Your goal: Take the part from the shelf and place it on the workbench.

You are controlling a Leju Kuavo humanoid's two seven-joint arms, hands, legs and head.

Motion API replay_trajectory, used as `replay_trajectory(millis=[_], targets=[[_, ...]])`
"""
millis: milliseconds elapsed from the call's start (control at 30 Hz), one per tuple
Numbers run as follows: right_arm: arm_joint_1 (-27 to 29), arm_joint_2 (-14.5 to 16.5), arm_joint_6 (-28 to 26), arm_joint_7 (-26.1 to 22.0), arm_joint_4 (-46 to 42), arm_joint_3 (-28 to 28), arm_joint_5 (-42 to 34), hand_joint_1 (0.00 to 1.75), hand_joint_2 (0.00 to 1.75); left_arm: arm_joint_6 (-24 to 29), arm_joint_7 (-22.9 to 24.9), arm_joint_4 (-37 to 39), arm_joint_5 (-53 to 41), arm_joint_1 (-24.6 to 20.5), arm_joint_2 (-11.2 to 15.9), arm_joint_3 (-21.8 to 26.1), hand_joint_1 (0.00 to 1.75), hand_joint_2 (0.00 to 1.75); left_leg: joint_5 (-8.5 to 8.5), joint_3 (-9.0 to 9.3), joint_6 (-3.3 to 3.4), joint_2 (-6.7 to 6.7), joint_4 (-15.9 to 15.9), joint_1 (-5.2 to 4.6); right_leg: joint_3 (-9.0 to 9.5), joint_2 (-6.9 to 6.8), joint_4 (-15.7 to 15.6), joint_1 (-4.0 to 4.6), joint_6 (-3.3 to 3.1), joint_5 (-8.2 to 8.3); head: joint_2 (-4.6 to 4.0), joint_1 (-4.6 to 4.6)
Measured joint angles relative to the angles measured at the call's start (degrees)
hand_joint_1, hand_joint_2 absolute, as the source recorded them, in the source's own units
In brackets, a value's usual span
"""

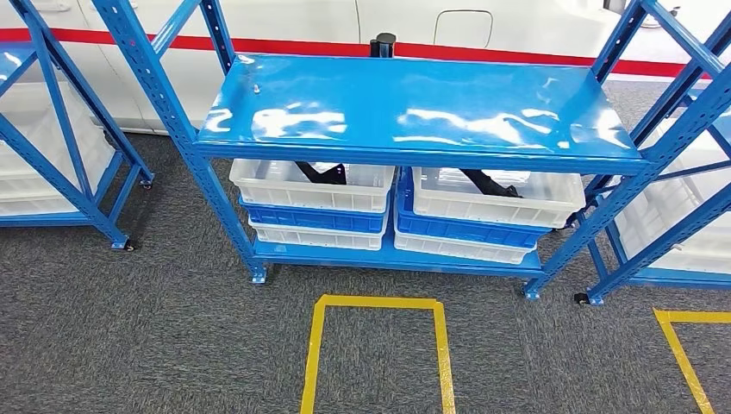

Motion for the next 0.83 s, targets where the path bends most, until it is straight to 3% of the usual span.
replay_trajectory(millis=[333, 467, 600, 833], targets=[[-0.3, 0.0, 0.3, 0.3, 0.0, 0.8, 0.6, 0.00, 1.75, 0.0, -0.6, 0.0, 0.9, 0.0, 0.0, 0.7, 0.00, 1.75, 0.03, 0.06, -0.04, 0.01, 0.0, 0.27, 0.00, 0.00, 0.0, 0.22, -0.01, 0.00, 0.00, 0.00], [0.5, -0.3, 2.8, 1.0, -0.5, 3.1, -0.6, 0.00, 1.75, -2.3, 0.5, -0.5, 2.5, 0.6, 0.5, -2.2, 0.00, 1.75, 0.03, 0.05, -0.04, 0.00, 0.0, 0.32, -0.02, 0.00, 0.0, 0.26, -0.01, 0.00, 0.00, 0.01], [1.8, -0.6, 5.7, 1.0, -1.5, 5.3, -3.1, 0.00, 0.00, -6.1, 1.8, -1.3, 4.9, 1.4, 1.1, -6.4, 0.00, 0.00, 0.03, 0.01, -0.04, 0.00, 0.0, 0.34, -0.04, 0.00, 0.0, 0.26, -0.02, 0.00, 0.00, 0.01], [4.1, -1.5, 10.5, 1.0, -3.2, 9.1, -7.4, 0.00, 0.00, -12.6, 4.1, -3.1, 8.9, 3.0, 2.3, -14.7, 0.00, 0.00, 0.00, -0.02, -0.04, 0.00, 0.0, 0.34, -0.18, 0.00, 0.0, 0.26, -0.02, -0.02, 0.00, 0.00]])
